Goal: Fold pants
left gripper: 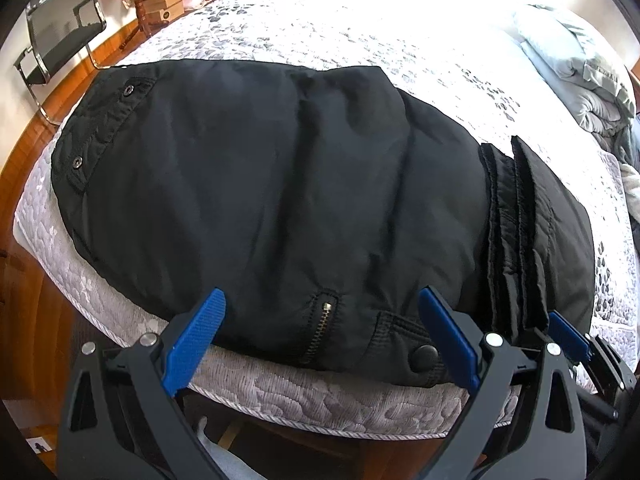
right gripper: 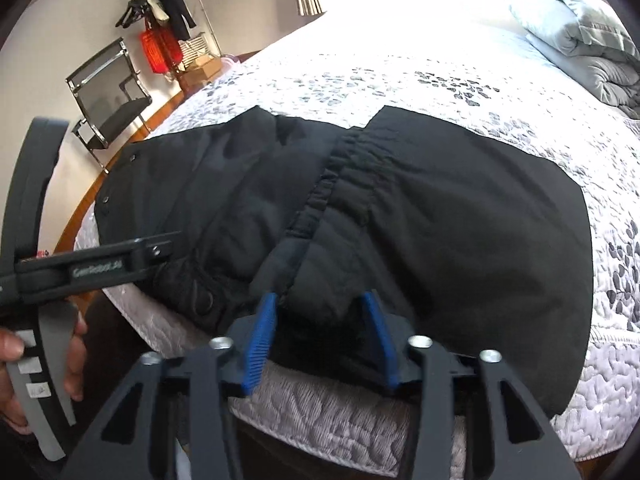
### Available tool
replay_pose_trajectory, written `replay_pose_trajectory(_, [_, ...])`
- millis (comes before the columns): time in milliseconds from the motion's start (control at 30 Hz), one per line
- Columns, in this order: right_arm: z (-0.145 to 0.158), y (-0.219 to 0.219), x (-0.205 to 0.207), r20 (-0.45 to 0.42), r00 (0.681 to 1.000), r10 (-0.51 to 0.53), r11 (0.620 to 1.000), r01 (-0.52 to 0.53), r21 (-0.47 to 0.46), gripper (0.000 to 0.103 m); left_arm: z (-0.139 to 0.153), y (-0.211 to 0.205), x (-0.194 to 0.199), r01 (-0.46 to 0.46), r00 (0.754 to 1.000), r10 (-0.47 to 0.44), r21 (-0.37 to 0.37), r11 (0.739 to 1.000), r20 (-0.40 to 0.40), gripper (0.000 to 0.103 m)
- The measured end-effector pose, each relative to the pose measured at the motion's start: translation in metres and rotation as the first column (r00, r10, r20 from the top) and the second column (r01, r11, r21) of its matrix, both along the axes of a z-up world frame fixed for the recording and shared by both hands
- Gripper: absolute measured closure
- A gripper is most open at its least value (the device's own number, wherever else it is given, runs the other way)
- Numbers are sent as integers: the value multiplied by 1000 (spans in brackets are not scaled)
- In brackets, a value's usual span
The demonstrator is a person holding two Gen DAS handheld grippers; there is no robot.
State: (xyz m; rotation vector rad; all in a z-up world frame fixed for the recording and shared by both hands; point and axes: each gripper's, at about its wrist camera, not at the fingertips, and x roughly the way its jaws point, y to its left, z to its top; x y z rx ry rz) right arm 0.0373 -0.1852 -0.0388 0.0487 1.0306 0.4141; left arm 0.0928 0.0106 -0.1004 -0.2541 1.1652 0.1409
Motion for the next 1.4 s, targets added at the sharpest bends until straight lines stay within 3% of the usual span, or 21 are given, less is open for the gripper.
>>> replay_pose_trajectory(100, [-3,-3,5,-28,1000,1,999,0,36,76,-2,0,0,4,1000,-4,-1,1000,-5,6])
replay_pose_trajectory(300, [6,3,-2,-7,998,55,998,-55,32,89,-4,0,0,6,1000,-6,4,1000,-12,6])
replay_pose_trajectory(433, [14,14,-12,-9,994,113,993,-113,44,89,-7,1,-1,2,1000,-2,-1,1000,-15,6])
replay_pose_trajectory(567, [-3,25,-11,-46,992,118,993,-118,10,89,-6,1,-2,9,1000,-9,5,1000,-14,6])
replay_pose_trajectory(667, [-9,22,-9,-76,991,108,994,-105,43,78,-6,3,-3,2,1000,-2,15,1000,-12,6])
replay_pose_trajectory(733, [-8,19,-9,-79,991,106,993,-101,66,78,-6,4,-2,-7,1000,7,8,1000,-15,6])
replay_pose_trajectory(933, [1,2,-6,-109,992,66,988,-50,143,78,-8,-2,-2,24,1000,-23,38,999,-20,6])
replay_pose_trajectory(1133, [28,-4,-7,-68,996,50,982,-37,187,75,-1,-8,1,52,999,-51,83,995,-10,6])
replay_pose_trajectory(1300, [24,-8,2,-71,997,-23,996,29,83,75,3,-9,-1,52,999,-52,84,995,-2,6])
replay_pose_trajectory(1400, [10,-8,7,-112,993,-45,996,53,72,75,5,-9,-3,59,998,-59,94,994,-2,6])
